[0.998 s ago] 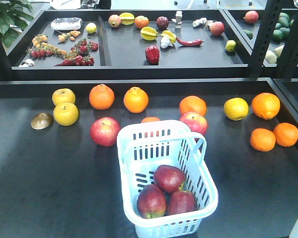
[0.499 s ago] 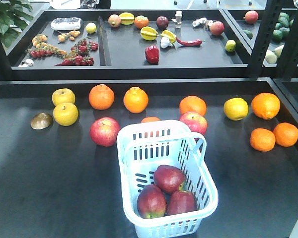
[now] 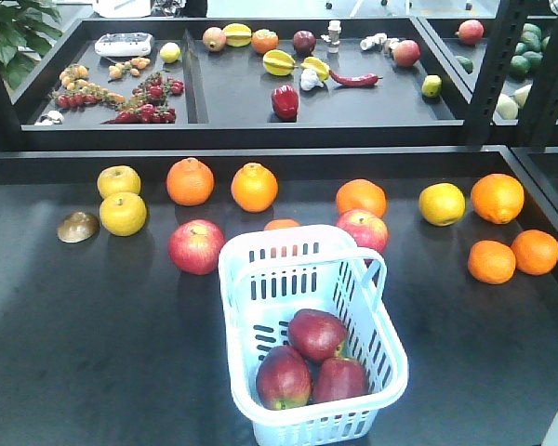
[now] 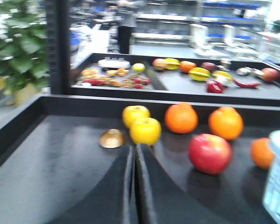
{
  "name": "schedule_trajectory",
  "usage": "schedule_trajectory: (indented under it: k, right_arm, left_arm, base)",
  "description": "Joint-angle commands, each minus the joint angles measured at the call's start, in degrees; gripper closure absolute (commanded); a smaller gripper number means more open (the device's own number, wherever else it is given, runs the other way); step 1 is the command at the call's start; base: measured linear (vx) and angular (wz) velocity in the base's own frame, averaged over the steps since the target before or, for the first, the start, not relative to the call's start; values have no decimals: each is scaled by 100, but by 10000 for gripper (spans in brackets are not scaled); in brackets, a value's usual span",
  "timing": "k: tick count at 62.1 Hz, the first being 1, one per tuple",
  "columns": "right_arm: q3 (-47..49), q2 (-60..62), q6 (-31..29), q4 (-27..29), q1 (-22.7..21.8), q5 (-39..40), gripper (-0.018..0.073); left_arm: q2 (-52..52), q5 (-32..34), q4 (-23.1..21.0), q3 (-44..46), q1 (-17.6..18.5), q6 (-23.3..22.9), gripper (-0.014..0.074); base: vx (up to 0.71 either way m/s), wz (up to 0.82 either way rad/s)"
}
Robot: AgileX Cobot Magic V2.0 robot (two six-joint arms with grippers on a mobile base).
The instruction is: Pick three apples into basket with both arms
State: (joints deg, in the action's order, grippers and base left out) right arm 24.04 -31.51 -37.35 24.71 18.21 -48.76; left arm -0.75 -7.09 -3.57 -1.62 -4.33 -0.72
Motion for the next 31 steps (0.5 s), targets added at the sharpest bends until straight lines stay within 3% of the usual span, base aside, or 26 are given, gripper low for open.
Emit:
schedule_trajectory:
  k: [1,11,31]
  right_arm:
    - [149,-16,-37,124,-10,242,568]
    - [149,-16,-37,124,-10,242,568]
    - [149,-16,-37,124,-10,242,568]
  left_arm:
    - [-82,459,-16,135,184,72,602]
    - [-82,459,-100,135,182,-189,602]
    - [-82,418,-163,135,182,-167,602]
  base:
    - [0,0]
    - [0,0]
    - [0,0]
